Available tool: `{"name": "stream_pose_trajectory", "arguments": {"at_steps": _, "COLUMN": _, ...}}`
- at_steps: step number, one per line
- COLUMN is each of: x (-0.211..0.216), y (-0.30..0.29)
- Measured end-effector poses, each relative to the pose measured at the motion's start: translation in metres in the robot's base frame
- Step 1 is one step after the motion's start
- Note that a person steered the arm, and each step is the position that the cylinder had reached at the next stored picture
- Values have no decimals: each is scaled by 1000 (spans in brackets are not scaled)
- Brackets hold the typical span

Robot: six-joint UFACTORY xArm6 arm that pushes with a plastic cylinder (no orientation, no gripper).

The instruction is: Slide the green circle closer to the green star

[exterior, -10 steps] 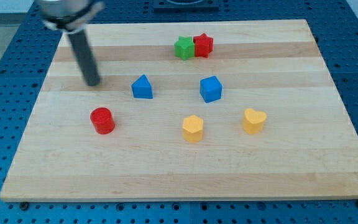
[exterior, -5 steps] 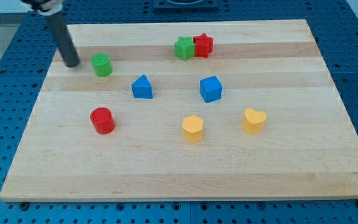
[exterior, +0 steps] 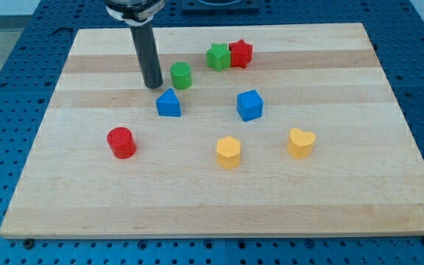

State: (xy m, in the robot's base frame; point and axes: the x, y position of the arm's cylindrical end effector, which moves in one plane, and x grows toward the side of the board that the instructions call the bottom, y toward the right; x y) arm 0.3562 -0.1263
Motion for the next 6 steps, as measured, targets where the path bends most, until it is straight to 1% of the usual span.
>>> {"name": "stream_pose_trajectory", "arguments": {"at_steps": 1, "x": -1, "y": 12}}
{"name": "stream_pose_trajectory", "arguments": {"at_steps": 2, "x": -13, "y": 50}}
{"name": "stream_pose_trajectory", "arguments": {"at_steps": 3, "x": -11, "y": 68}}
{"name": "stream_pose_trajectory", "arguments": {"at_steps": 4, "x": -4, "y": 68}}
{"name": "stream_pose_trajectory", "arguments": {"at_steps": 6, "x": -19, "y": 69}}
